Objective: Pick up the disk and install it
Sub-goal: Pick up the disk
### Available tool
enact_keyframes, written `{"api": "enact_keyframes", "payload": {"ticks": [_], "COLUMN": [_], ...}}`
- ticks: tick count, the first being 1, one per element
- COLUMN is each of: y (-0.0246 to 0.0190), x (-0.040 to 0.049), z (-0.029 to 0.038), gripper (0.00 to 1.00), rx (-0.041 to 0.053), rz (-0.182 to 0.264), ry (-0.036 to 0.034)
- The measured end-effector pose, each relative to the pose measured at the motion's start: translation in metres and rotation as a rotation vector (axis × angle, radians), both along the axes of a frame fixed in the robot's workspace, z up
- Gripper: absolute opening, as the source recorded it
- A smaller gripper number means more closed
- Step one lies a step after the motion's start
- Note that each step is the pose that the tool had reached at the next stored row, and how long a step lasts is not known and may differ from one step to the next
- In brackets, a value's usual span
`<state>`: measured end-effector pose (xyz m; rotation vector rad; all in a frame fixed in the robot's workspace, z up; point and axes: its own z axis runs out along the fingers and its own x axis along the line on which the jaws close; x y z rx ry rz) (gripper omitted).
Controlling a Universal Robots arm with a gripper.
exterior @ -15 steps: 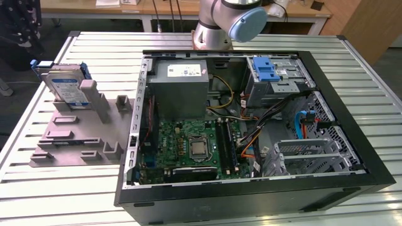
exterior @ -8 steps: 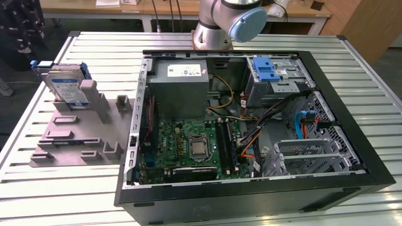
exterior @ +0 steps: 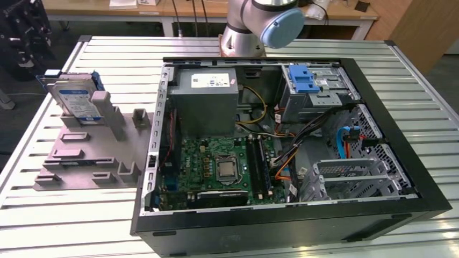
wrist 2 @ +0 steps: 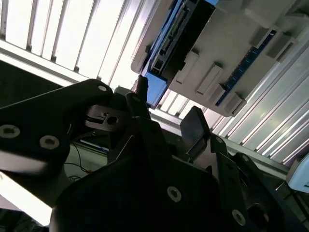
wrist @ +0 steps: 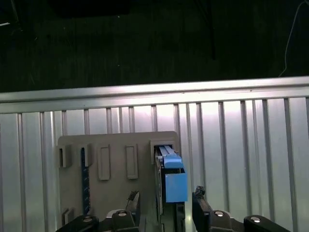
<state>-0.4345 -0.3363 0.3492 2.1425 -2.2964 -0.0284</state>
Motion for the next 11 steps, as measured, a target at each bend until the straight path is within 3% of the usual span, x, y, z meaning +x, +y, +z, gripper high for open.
{"api": "enact_keyframes", "payload": {"ticks": [1, 6, 10, 11], "y": [0.0006, 0.0043, 0.0043, 0.0043], "x": [-0.0001, -0.0001, -0.0002, -0.0004], "z": [-0.0016, -0.011, -0.0111, -0.0115], "gripper": [0.55, 0.55, 0.55, 0.55], "rx": [-0.0003, -0.0027, -0.0028, -0.0026], "rz": [0.0, 0.007, 0.007, 0.006], "ry": [-0.0005, -0.0024, -0.003, -0.0059]}}
